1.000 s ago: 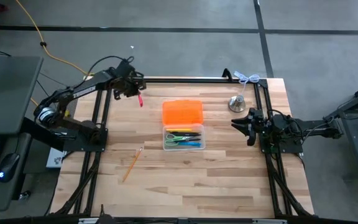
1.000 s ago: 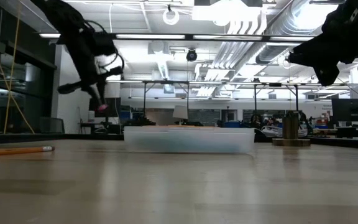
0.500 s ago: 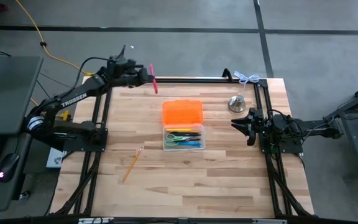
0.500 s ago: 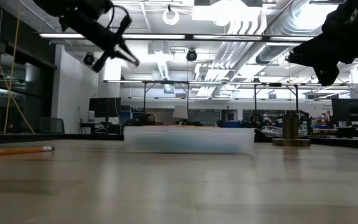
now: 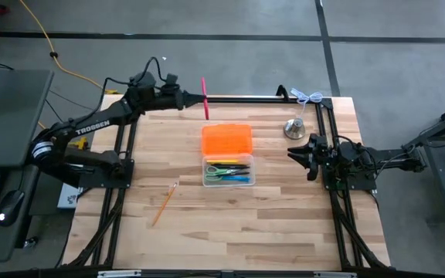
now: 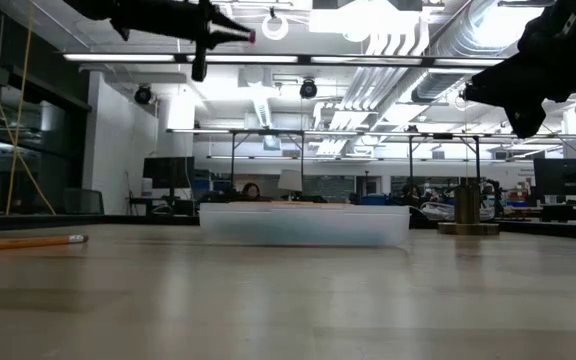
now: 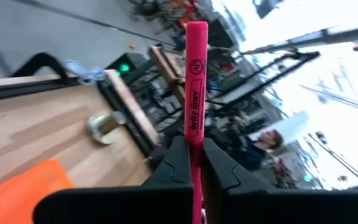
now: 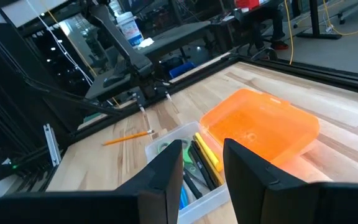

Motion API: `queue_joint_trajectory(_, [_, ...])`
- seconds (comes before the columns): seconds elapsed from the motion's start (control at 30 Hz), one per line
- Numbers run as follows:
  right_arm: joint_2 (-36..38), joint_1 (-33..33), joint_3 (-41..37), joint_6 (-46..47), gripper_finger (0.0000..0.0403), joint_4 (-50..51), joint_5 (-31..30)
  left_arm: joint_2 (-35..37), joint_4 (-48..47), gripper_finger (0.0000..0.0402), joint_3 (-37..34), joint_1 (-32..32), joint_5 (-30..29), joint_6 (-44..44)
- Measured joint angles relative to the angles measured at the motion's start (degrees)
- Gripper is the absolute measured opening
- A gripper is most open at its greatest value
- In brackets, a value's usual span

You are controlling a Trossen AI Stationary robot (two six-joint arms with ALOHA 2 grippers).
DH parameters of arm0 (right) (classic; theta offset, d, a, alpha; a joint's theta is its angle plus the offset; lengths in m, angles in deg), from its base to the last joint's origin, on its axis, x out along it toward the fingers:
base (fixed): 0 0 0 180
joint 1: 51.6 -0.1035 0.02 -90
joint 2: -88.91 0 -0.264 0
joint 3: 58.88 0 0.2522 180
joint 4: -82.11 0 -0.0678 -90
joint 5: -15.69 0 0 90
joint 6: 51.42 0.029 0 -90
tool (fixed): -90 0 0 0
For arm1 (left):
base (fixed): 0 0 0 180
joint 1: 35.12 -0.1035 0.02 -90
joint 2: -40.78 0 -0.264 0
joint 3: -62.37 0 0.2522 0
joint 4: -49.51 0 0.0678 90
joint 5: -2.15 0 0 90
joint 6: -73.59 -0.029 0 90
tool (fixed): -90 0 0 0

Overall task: Pick & place school supplies into a supply box
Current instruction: Put the pink pen into the orange supply box

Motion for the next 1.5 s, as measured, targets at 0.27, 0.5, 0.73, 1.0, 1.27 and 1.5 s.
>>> queue_joint_trajectory(0.27, [-0.01,0.0,0.0,-0.15,0.0094,-6.76,-0.04,0.0,5.3,0.0032,0.01,6.9,-0.59,-1.24])
queue_joint_trajectory(0.5, [-0.02,0.0,0.0,-0.17,0.0094,-9.5,-0.04,-0.02,8.93,0.003,0.04,12.82,-1.69,-3.64])
queue_joint_trajectory(0.73, [-0.01,0.0,-0.01,-0.17,0.0094,-9.61,0.06,-0.04,13.39,0.0034,0.07,15.9,-2.3,-4.09])
queue_joint_trajectory(1.0, [-0.02,0.0,-0.01,-0.17,0.0094,-10.46,0.16,-0.94,13.43,0.0033,0.07,16.54,-4.79,-3.03])
queue_joint_trajectory(1.27, [-2.23,0.0,-0.01,-0.15,0.0094,-17.62,0.17,-6.49,16.48,0.003,0.07,18.15,-5.04,-0.79])
queue_joint_trajectory(1.5, [-10.72,0.0,0.11,-0.15,0.0094,-29.32,0.83,-11.75,20.49,0.0033,0.07,19.17,-4.62,2.12])
